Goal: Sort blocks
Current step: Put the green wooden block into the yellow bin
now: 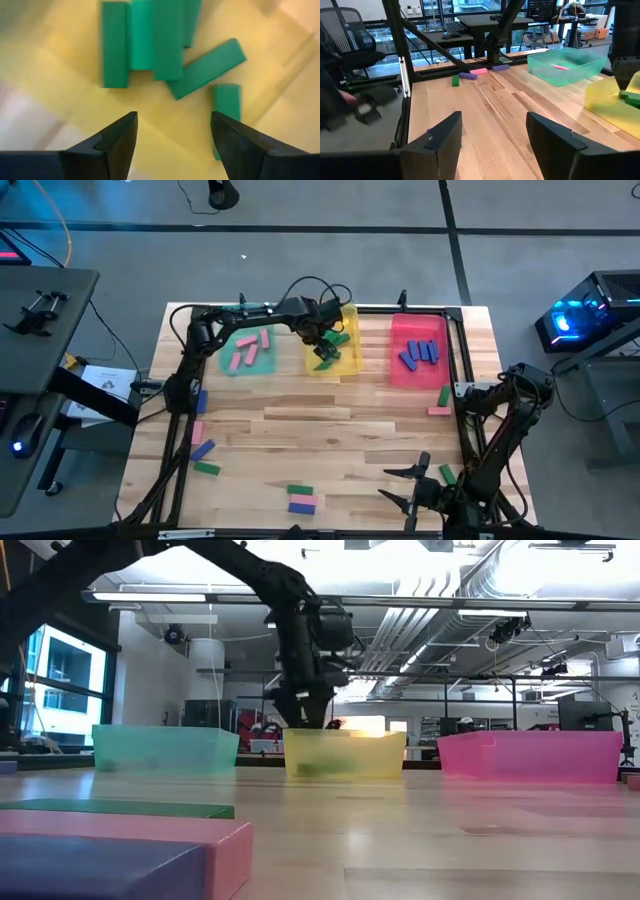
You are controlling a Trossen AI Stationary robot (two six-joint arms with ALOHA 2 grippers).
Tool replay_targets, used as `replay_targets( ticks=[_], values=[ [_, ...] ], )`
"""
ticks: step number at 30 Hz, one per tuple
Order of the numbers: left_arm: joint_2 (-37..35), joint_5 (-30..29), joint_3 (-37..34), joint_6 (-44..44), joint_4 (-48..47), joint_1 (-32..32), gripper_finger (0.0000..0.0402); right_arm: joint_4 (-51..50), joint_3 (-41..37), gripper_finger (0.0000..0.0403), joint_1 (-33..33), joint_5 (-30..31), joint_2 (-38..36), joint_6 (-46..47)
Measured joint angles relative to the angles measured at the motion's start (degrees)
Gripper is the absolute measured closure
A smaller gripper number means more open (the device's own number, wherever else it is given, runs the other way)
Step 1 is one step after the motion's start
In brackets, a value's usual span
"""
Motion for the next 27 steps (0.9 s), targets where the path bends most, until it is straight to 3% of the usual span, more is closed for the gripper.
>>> replay_targets(
  ticks=[2,6,10,13,19,24,27],
  values=[
    [-1.5,-3.8,0.1,-0.4,-1.7,-1.4,0.0163,-0.1,0.0,0.0197,-0.1,-0.1,0.0,0.0],
    [-6.2,-17.5,0.2,-0.3,-6.3,-9.7,0.0169,-0.7,0.0,0.0197,-0.8,-0.4,0.6,0.0],
    [-11.4,-27.8,-3.0,-5.8,-9.9,-22.5,0.0176,-0.8,0.0,0.0197,-2.4,-1.1,2.2,0.0],
    [-15.8,-29.6,-8.3,-15.5,-11.8,-34.2,0.0179,-0.9,0.0,0.0197,-4.2,-2.9,3.9,-0.3],
    [-20.6,-22.2,-15.6,-42.4,-15.8,-58.7,0.0179,-0.8,0.0,0.0197,-8.9,-9.4,7.1,-3.8],
    [-20.0,-6.0,-17.3,-55.9,-17.8,-74.5,0.0179,-0.4,0.0,0.0197,-12.4,-10.1,7.8,-7.6],
    [-19.3,1.5,-19.4,-58.3,-17.9,-80.4,0.0179,1.7,0.0,0.0197,-14.1,-10.1,7.8,-11.0]
  ],
)
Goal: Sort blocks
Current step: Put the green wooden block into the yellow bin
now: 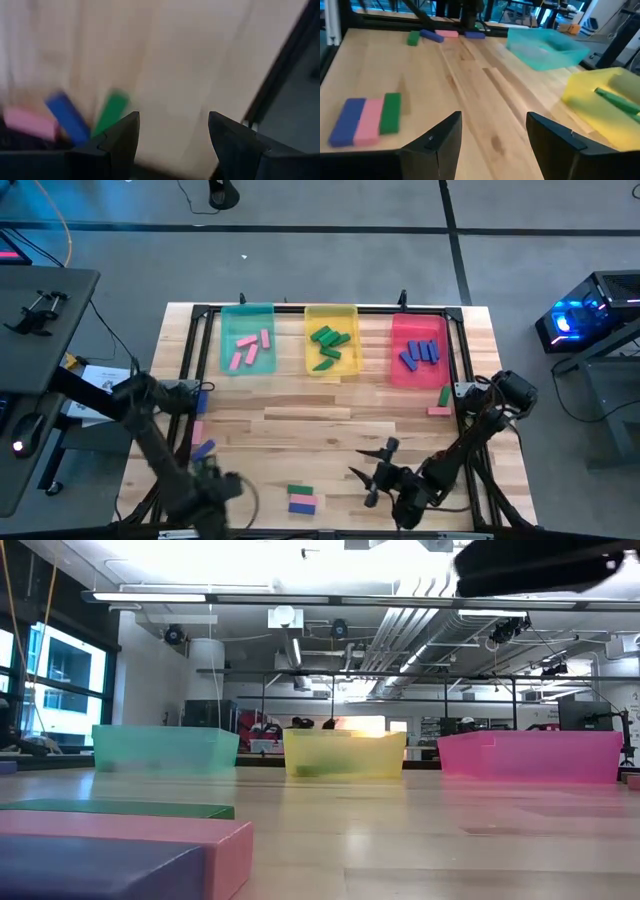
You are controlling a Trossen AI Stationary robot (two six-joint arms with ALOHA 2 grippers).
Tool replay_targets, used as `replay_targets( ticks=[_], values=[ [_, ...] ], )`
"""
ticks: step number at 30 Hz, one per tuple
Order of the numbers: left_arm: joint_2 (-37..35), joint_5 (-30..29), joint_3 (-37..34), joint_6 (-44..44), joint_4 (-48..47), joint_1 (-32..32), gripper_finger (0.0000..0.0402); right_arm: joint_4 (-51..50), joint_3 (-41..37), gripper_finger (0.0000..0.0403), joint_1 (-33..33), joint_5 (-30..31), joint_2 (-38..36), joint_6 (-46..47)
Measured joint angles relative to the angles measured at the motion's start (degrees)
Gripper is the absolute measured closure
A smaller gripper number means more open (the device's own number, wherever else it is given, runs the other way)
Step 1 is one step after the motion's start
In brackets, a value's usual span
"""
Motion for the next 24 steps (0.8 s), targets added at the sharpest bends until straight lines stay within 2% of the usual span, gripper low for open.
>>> replay_targets(
  ticks=[2,6,10,15,20,24],
  values=[
    [0.2,2.8,-1.8,0.3,0.0,-2.5,0.0179,2.2,0.0,0.0197,-1.0,-0.3,0.0,-2.7],
    [0.3,2.0,-6.1,2.0,-0.3,-4.4,0.0179,6.9,0.0,0.0197,-2.0,-1.8,0.0,-7.3],
    [0.2,1.2,-11.2,7.6,0.8,-4.4,0.0179,9.9,0.0,0.0197,-2.0,-3.6,0.0,-10.2],
    [0.2,1.0,-18.2,11.4,3.8,-2.4,0.0179,10.9,0.0,0.0197,-2.0,-3.8,0.0,-10.7],
    [-0.2,4.7,-24.6,16.2,12.8,0.3,0.0181,11.2,0.0,0.0197,-2.0,-6.6,0.0,-10.3],
    [-0.4,8.8,-27.7,19.8,15.5,3.1,0.0202,11.7,0.0,0.0197,-1.6,-8.9,0.0,-10.2]
  ],
)
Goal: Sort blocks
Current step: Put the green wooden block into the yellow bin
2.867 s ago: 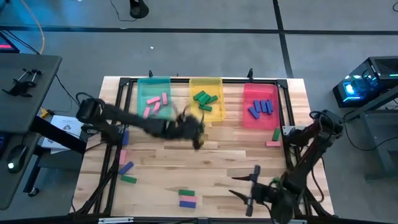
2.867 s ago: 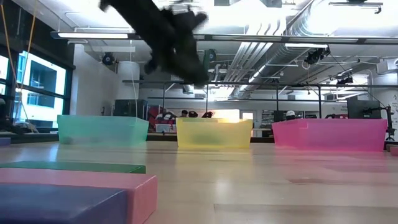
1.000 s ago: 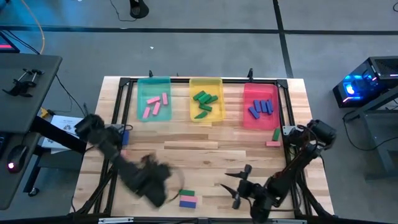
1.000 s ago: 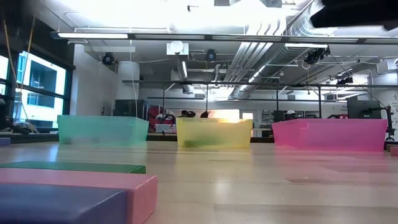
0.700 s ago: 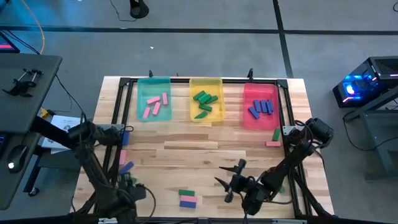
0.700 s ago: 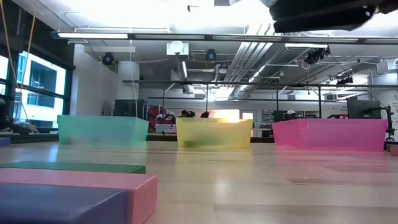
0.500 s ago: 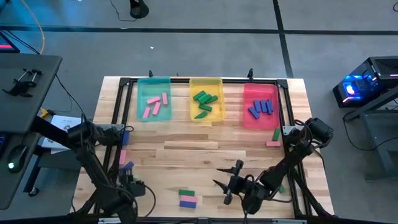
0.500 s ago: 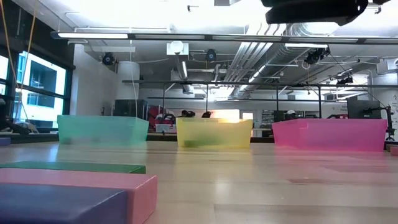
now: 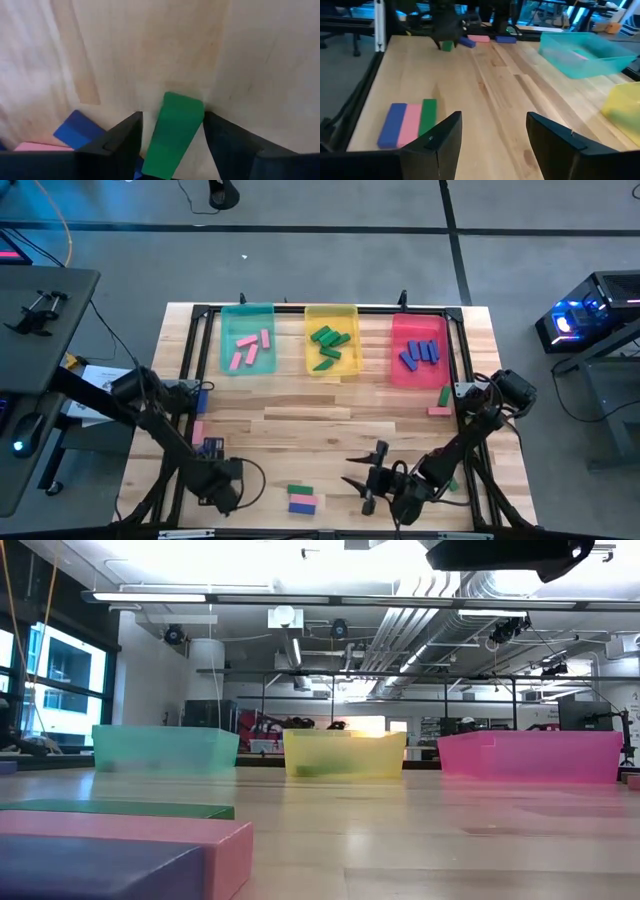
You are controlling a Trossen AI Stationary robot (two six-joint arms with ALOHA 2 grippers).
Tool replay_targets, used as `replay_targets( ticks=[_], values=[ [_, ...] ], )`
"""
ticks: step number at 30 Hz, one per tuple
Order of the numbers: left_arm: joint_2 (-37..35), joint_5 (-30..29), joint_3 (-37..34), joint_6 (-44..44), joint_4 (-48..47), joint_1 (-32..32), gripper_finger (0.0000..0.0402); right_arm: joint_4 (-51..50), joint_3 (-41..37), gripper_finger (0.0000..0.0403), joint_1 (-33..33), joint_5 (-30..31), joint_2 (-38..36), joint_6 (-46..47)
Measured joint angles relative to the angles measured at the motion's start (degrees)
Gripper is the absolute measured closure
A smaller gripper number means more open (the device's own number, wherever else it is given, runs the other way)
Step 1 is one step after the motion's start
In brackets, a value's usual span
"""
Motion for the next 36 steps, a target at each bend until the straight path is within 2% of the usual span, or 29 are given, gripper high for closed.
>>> replay_targets(
  ticks=[3,8,11,15,18,20,24,28,31,36],
  values=[
    [-0.1,2.7,-0.7,3.4,0.8,2.2,0.0240,0.1,0.0,0.0197,1.2,-0.3,0.0,0.0],
    [-0.3,4.9,-1.0,6.9,2.3,6.2,0.0332,-1.4,0.0,0.0197,4.4,-3.8,0.0,1.1],
    [-0.6,4.9,-0.3,7.0,2.9,8.6,0.0333,-6.0,0.0,0.0197,6.2,-6.0,0.0,6.2],
    [-0.3,-2.2,3.6,7.0,3.0,10.6,0.0333,-14.2,-0.2,0.0197,8.0,-8.1,-0.1,15.5],
    [-0.1,-13.4,8.3,6.8,7.0,11.9,0.0334,-13.3,-2.3,0.0197,8.9,-8.2,-0.1,18.1],
    [-0.2,-19.0,11.3,7.2,9.3,12.8,0.0334,-8.5,-4.5,0.0197,9.2,-8.6,-0.1,18.6],
    [-0.2,-25.3,15.7,13.4,23.6,14.2,0.0334,6.4,-10.1,0.0197,9.0,-8.9,-0.1,15.2],
    [-0.2,-31.3,16.4,24.7,42.1,16.2,0.0334,19.7,-13.3,0.0197,7.7,-7.5,-0.1,7.2],
    [-0.2,-33.7,16.5,32.6,53.8,17.5,0.0334,23.7,-13.3,0.0197,6.2,-7.4,-0.1,1.7],
    [-0.2,-35.0,16.5,44.6,68.1,19.3,0.0334,24.1,-10.2,0.0197,3.3,-7.3,-0.1,-3.5]
  ],
)
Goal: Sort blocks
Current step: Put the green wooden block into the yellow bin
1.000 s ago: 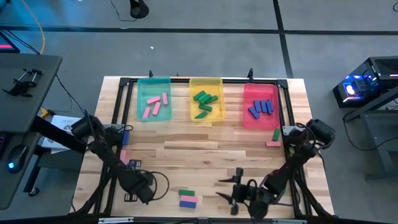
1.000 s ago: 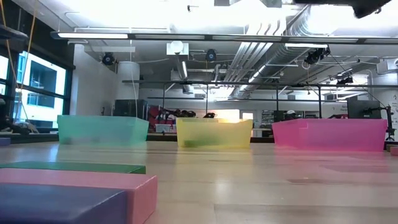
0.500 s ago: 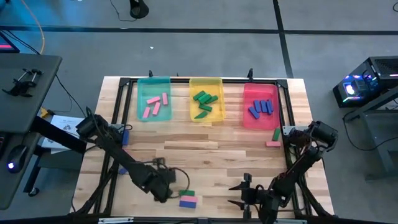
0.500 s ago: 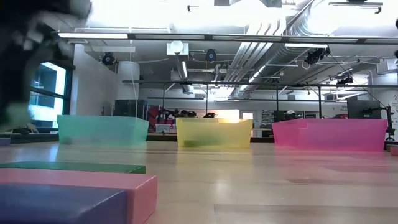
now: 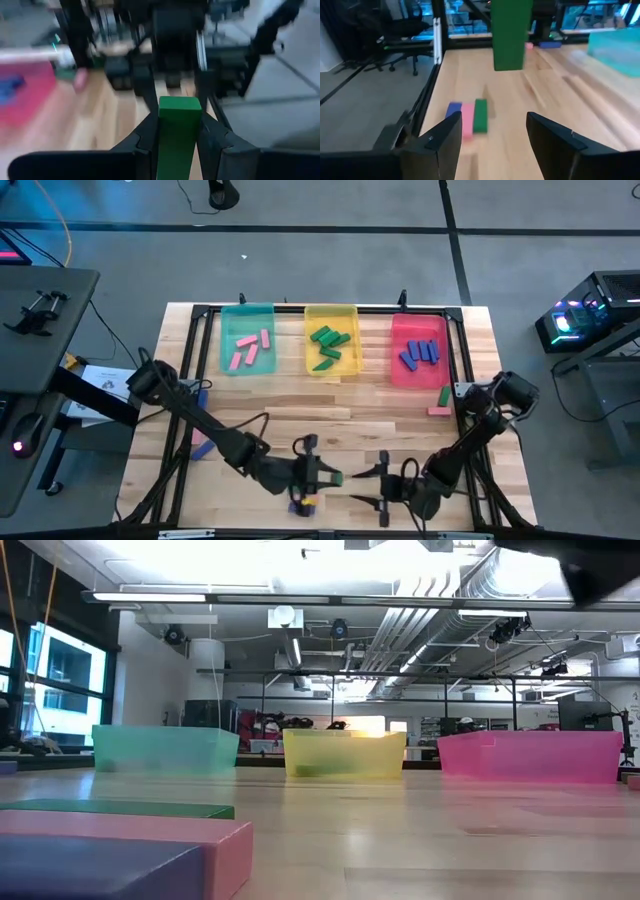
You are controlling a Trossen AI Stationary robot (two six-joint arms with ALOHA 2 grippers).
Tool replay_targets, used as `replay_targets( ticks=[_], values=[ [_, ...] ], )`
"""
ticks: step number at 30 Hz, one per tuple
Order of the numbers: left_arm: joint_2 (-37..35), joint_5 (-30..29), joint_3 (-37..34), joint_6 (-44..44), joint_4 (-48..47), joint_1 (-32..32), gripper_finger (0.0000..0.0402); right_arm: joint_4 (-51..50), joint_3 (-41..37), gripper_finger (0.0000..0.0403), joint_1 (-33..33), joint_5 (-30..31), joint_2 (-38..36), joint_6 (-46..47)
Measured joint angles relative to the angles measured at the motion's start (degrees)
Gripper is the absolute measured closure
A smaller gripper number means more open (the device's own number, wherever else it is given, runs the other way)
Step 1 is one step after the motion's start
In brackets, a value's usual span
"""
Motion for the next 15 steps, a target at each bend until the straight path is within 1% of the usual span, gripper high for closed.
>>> replay_targets(
  ticks=[2,5,15],
  values=[
    [0.0,0.0,0.0,3.2,3.6,0.6,0.0334,-0.1,1.0,0.0197,-1.1,0.0,0.0,-1.3],
    [0.0,0.6,0.0,6.2,6.0,1.1,0.0334,0.0,2.4,0.0197,-2.5,0.0,0.0,-2.6],
    [0.0,2.8,0.0,8.0,7.0,2.1,0.0334,0.0,5.9,0.0202,-6.2,-0.2,0.0,-6.1]
  ],
)
